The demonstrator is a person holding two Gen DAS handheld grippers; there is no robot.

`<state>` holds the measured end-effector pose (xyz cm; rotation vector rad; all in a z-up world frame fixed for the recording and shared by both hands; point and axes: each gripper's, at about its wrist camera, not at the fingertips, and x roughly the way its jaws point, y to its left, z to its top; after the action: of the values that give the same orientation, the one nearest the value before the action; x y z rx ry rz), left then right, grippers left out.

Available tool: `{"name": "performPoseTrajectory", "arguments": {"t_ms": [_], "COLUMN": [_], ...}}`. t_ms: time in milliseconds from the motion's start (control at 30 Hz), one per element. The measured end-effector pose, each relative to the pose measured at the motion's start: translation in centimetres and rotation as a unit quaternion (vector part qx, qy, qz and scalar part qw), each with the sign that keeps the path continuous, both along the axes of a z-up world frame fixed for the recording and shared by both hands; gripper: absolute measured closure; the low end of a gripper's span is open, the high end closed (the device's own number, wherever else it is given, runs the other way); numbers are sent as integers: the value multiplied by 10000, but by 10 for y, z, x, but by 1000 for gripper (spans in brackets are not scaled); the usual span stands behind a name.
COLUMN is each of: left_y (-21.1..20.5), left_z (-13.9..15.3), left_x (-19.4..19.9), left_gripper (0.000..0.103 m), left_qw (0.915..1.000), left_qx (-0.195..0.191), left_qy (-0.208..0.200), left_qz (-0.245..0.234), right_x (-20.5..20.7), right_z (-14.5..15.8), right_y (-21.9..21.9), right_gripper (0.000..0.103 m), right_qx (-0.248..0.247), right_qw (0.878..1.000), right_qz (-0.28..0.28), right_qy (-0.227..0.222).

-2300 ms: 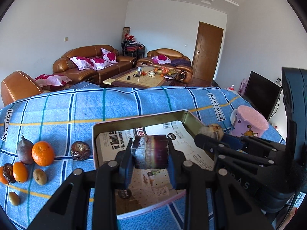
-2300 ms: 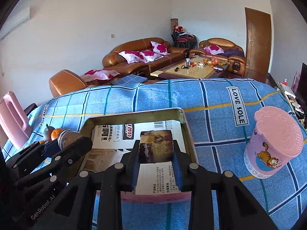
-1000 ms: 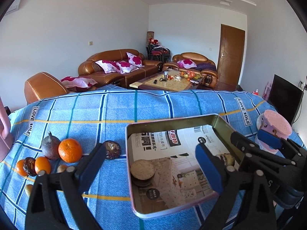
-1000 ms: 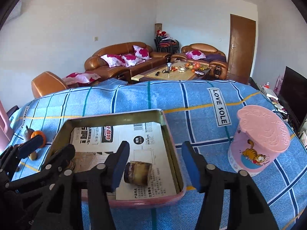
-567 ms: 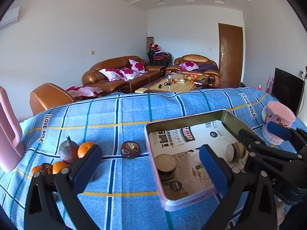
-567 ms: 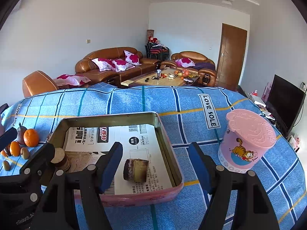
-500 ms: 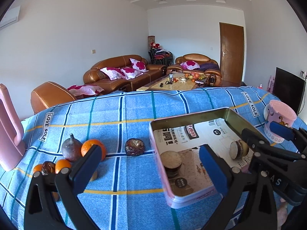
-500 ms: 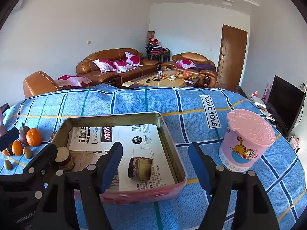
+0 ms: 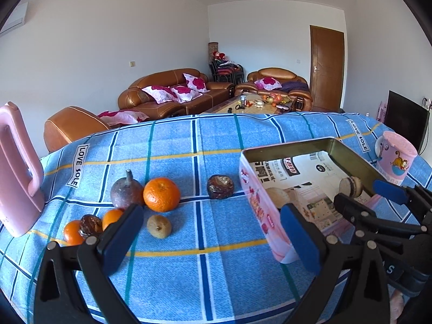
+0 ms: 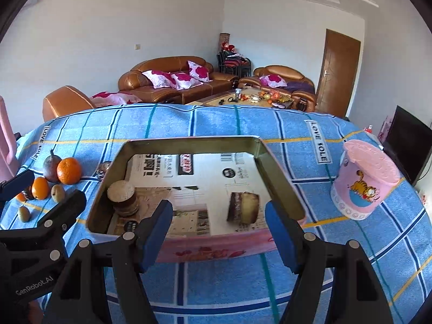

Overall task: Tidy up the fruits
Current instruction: 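Move both open tools back toward the fruits on the bed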

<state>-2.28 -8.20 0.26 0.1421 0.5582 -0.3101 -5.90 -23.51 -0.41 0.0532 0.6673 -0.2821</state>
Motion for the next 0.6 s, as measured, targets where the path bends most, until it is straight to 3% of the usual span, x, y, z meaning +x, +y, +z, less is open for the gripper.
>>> {"name": "performPoseTrajectory", "arguments": {"t_ms": [367,600], "left_y": [71,118], "left_z": [3,8], "left_x": [20,33], "left_gripper": [0,0], "left_qw": [9987,9969], "left_qx": [-41,-73], "left_qy": [-12,20], "left_qz": [499,781], "right_x": [9,16], "right_z": [3,3], "right_y": [64,107], "right_gripper": [25,23], "right_qx": [-100,84], "right_qw": [9993,9946], "right_qz": [341,1027], "right_qy": [66,81]}}
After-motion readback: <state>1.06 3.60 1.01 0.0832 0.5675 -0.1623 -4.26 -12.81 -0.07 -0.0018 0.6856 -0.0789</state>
